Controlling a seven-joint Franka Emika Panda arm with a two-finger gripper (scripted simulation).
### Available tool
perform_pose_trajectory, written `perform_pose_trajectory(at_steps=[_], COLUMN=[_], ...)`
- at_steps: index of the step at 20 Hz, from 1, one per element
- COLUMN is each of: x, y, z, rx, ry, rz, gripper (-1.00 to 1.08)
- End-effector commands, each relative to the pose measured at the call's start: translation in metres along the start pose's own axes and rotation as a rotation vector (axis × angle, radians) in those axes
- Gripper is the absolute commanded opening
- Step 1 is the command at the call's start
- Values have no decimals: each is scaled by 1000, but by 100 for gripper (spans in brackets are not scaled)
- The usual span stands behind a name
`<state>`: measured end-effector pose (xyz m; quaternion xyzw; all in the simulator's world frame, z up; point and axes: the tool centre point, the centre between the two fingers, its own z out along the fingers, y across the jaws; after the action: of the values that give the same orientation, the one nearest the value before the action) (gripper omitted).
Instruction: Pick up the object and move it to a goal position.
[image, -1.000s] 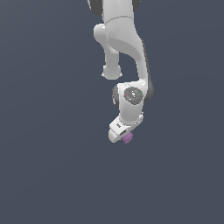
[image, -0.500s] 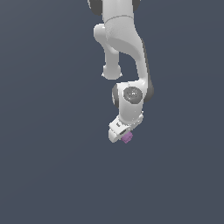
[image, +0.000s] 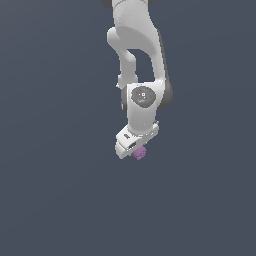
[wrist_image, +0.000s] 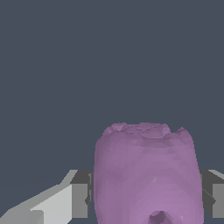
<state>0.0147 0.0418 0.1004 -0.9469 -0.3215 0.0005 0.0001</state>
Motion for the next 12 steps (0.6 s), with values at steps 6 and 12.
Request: perform_pose_trajectory(at_steps=[6,12], x=[-24,-43], y=[39,70], z=[-72,-128], rx=[0,0], ry=[1,2], rz=[0,0], gripper=[-100,-100])
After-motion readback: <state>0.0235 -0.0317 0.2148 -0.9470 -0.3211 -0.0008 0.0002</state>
